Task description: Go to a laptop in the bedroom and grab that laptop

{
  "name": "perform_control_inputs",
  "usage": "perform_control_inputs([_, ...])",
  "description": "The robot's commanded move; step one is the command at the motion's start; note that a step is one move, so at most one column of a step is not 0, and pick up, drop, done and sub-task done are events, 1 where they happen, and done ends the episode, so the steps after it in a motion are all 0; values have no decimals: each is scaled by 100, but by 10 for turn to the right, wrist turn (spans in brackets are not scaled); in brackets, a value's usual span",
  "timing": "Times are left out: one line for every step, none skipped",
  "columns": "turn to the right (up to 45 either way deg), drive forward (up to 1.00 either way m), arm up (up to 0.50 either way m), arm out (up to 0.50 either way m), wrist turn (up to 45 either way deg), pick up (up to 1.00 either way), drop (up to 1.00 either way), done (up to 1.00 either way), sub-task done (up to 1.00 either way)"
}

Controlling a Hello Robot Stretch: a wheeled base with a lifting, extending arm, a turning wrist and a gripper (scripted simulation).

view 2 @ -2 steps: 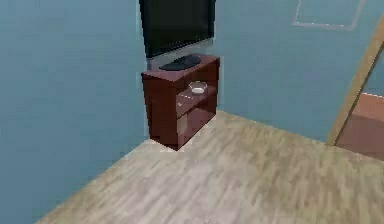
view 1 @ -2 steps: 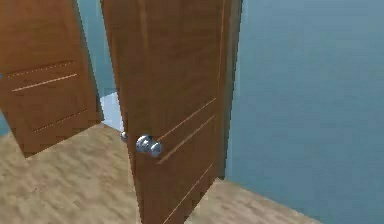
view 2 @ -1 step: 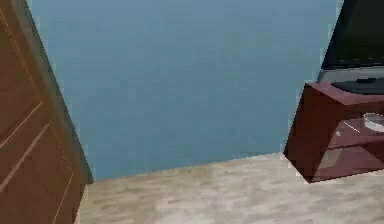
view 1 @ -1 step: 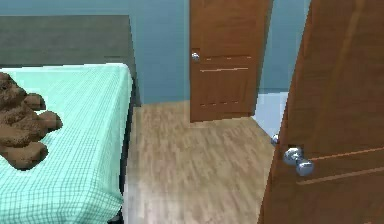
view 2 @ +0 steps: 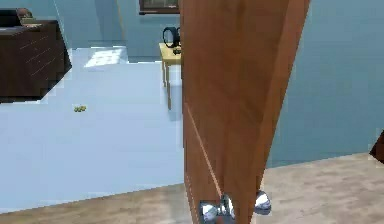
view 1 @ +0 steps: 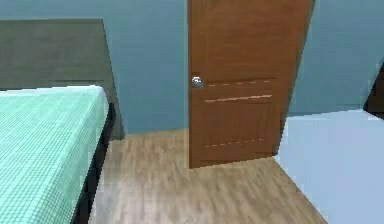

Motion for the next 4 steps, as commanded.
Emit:
perform_control_inputs([450,0,0,0,0,0,0,0,0])
perform_control_inputs([30,0,0,0,0,0,0,0,0])
perform_control_inputs([0,100,0,0,0,0,0,0,0])
perform_control_inputs([0,100,0,0,0,0,0,0,0])
